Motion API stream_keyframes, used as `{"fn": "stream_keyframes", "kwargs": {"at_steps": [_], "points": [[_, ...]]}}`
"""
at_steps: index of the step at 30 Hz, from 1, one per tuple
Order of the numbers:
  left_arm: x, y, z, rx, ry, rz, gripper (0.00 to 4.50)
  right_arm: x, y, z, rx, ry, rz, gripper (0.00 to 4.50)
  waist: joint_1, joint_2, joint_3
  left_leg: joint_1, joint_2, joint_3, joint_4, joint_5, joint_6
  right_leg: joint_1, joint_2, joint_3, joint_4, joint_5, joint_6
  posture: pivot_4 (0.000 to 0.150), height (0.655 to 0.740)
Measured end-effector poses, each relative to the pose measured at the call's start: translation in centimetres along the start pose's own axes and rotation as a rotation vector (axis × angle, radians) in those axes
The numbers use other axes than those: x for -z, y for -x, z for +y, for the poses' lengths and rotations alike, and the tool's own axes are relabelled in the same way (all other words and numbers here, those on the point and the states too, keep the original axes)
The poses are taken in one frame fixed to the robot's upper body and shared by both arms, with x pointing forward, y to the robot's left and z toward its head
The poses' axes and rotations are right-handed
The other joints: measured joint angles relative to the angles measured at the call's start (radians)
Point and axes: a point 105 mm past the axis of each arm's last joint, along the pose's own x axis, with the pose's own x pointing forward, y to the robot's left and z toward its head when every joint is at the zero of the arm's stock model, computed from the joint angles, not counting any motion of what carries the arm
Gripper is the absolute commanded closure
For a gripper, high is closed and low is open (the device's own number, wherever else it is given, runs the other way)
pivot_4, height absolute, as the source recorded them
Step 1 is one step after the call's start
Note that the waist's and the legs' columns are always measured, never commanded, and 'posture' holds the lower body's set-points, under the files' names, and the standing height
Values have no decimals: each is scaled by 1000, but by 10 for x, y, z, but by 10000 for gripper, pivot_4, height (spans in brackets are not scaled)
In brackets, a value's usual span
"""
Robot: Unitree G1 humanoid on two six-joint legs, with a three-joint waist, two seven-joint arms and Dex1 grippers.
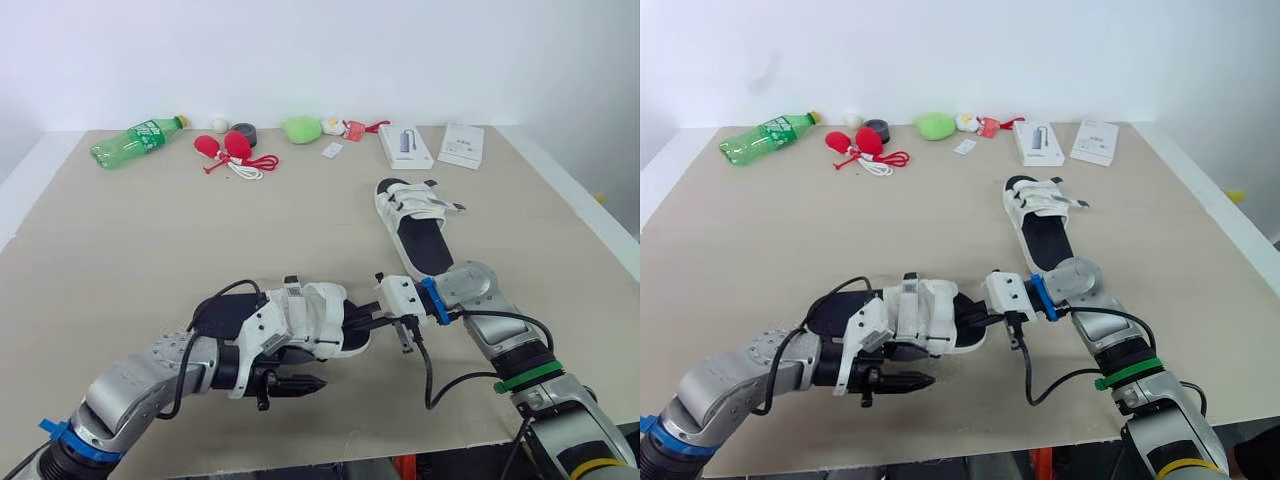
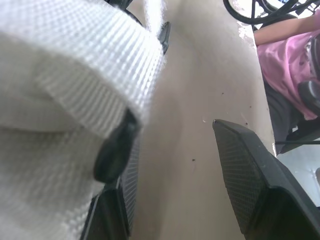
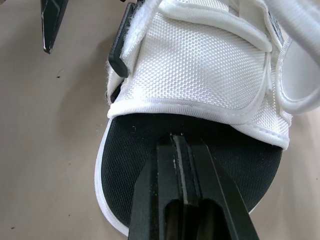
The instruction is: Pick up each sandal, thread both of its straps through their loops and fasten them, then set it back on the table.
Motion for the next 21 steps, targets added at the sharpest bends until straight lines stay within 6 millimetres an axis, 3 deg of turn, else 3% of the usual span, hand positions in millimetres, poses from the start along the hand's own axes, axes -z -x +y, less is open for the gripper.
{"fn": "stream_keyframes", "kwargs": {"at_steps": [7, 12, 21], "points": [[15, 23, -4, -6, -10, 79, 21226, -1, 0, 1, -16, 8, 1, 45000, 1, 1, -1, 0, 1, 1, -1, -2, 1, -1, 0, 0, 0, -2, -1, 1500, 7400], [-6, 9, -6, -11, -54, -77, 21226, 0, 0, 0, -16, 9, -1, 45000, 0, 0, -1, 0, 1, 1, -1, -2, 1, 0, 0, 0, 0, -1, -1, 1500, 7400], [-15, -9, -1, -46, -88, -150, 21226, 1, 0, 0, -14, 15, 0, 45000, 0, 0, -2, 0, 1, 1, 0, -2, 1, 1, 0, 0, 0, -1, -1, 1500, 7400]]}}
